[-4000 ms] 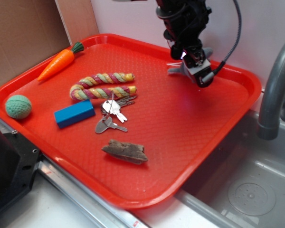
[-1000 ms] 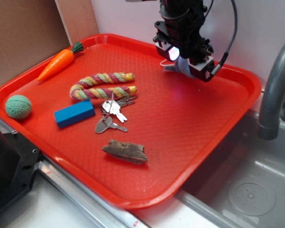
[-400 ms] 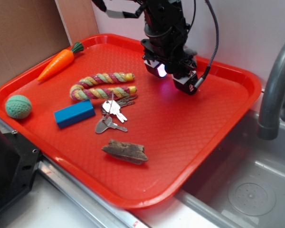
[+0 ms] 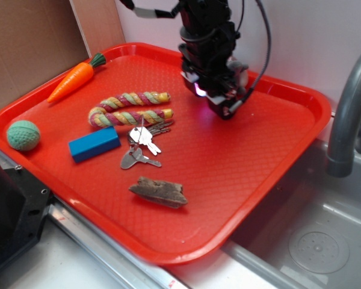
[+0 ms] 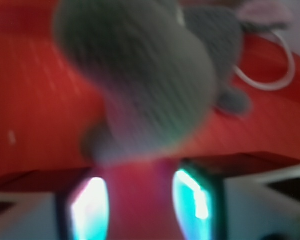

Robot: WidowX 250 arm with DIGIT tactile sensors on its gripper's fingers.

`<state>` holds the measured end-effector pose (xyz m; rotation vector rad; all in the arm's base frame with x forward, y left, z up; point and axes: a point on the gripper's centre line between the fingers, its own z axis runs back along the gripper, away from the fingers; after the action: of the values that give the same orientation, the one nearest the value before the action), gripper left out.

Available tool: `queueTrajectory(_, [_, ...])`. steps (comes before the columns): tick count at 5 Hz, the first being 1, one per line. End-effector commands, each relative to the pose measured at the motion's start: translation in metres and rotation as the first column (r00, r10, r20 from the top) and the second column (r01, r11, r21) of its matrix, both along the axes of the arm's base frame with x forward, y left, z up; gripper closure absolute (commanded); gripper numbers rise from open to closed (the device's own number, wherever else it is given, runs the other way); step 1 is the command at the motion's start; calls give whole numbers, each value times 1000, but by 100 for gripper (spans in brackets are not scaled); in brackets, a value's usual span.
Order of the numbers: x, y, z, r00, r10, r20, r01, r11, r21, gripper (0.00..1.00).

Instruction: Grab the gray animal.

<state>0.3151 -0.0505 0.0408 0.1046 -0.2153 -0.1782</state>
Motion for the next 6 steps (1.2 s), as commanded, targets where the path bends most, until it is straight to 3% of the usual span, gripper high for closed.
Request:
queueTrajectory(1, [10,-14,28,996,-16,83,18,1000,-14,0])
queueTrajectory(2, [19,-20,25,980,69,189,-69,998,-10,0])
queueTrajectory(3, [28,-30,24,969,74,236,-77,997,6,0])
queueTrajectory(4, [60,-26,17,971,70,228,-72,997,0,0])
queueTrajectory(6, [88,1,-2,982,94,165,-96,995,0,0])
